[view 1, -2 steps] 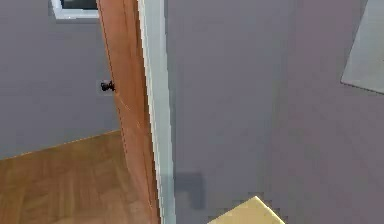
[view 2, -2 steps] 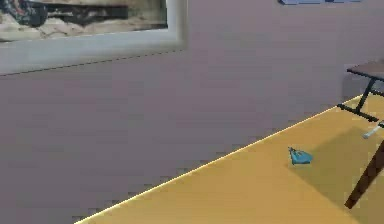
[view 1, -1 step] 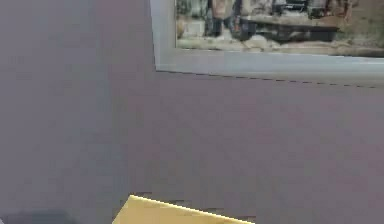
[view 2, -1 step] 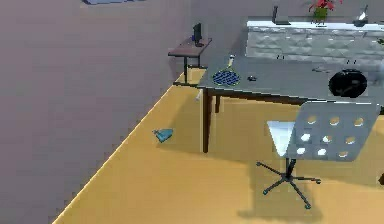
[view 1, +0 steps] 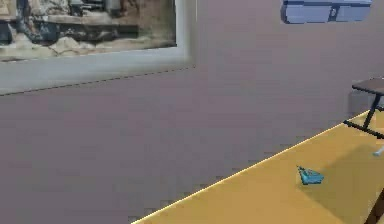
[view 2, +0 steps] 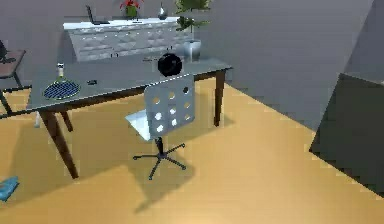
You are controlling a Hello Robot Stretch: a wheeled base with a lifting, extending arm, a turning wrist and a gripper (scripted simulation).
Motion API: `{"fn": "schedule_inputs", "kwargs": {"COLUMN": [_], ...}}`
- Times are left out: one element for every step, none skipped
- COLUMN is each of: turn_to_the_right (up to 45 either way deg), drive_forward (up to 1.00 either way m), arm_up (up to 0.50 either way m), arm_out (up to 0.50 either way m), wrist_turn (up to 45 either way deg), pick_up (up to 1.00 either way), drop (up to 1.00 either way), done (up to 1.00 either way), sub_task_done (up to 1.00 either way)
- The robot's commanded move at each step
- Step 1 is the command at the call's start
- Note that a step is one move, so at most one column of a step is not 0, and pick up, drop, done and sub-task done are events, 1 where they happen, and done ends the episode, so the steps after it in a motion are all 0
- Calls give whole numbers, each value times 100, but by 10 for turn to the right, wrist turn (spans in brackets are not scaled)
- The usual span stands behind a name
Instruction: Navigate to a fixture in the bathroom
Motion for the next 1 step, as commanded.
{"fn": "schedule_inputs", "kwargs": {"turn_to_the_right": [450], "drive_forward": [0], "arm_up": [0], "arm_out": [0], "wrist_turn": [0], "pick_up": [0], "drop": [0], "done": [0], "sub_task_done": [0]}}
